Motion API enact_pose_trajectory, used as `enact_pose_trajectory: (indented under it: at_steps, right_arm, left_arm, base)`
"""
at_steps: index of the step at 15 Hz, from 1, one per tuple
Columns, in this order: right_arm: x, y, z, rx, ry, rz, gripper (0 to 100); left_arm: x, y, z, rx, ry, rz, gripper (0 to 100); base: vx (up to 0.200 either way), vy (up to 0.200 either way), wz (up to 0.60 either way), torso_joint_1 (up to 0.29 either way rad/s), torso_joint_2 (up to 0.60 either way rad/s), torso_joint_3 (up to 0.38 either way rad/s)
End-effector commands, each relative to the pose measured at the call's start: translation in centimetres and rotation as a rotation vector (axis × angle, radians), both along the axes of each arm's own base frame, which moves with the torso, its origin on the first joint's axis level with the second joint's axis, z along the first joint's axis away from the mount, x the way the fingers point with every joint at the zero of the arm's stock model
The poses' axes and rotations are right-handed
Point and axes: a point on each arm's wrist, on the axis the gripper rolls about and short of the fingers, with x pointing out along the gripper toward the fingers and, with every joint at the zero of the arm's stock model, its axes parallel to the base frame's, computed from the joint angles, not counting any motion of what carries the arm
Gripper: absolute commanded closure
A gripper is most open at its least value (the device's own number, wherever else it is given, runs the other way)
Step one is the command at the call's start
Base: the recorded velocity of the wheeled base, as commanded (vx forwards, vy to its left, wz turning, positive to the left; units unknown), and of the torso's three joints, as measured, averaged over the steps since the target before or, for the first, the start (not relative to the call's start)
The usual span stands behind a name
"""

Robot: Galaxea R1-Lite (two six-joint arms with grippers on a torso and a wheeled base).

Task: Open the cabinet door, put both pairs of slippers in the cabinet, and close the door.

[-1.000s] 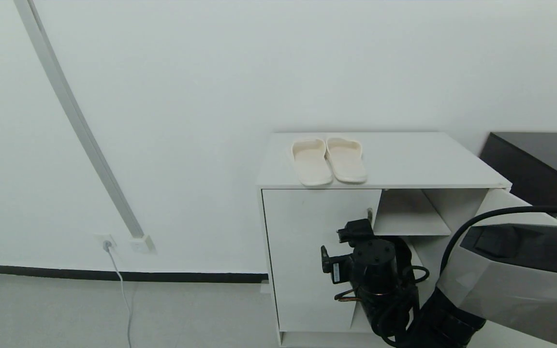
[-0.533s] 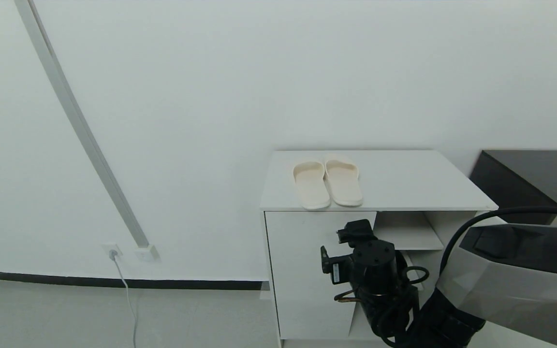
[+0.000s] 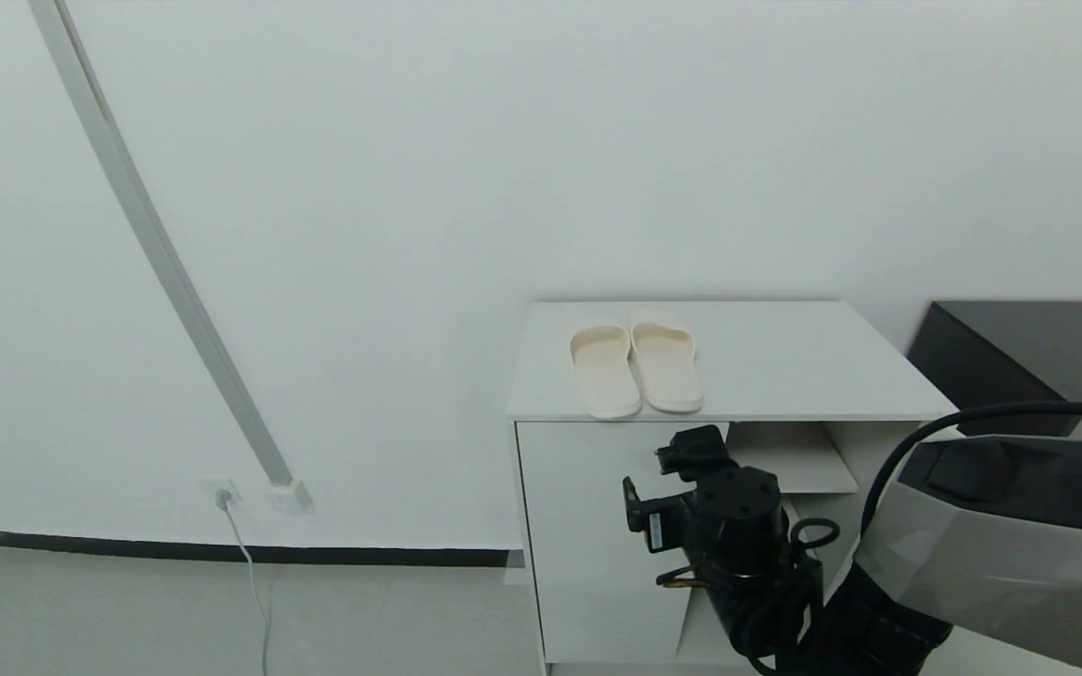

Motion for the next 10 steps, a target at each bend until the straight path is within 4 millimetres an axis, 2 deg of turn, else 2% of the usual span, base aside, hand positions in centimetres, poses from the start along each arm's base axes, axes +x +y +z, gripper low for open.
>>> enact_pose_trajectory:
  at_steps: [1, 3, 8, 10]
  right_arm:
    - [-0.3, -0.2, 1.8, 0.009, -0.011, 0.007, 0]
    - [-0.4, -0.4, 3.7, 0.0, 0.009, 0.007, 0]
    - [1.1, 1.1, 10.6, 0.099, 0.03, -0.011, 0]
    - [1.3, 1.4, 11.4, 0.12, 0.058, -0.015, 0]
  left_arm:
    - [0.0, 0.0, 0.0, -0.001, 0.001, 0.0, 100]
    - [0.0, 0.0, 0.0, 0.002, 0.001, -0.001, 100]
    - [0.0, 0.0, 0.0, 0.004, 0.001, -0.001, 100]
    - [0.0, 0.0, 0.0, 0.002, 0.001, 0.0, 100]
  base:
    - [0.0, 0.0, 0.0, 0.0, 0.0, 0.0]
    - [0.0, 0.0, 0.0, 0.0, 0.0, 0.0]
    - [0.0, 0.0, 0.0, 0.0, 0.0, 0.0]
    - [0.0, 0.0, 0.0, 0.0, 0.0, 0.0]
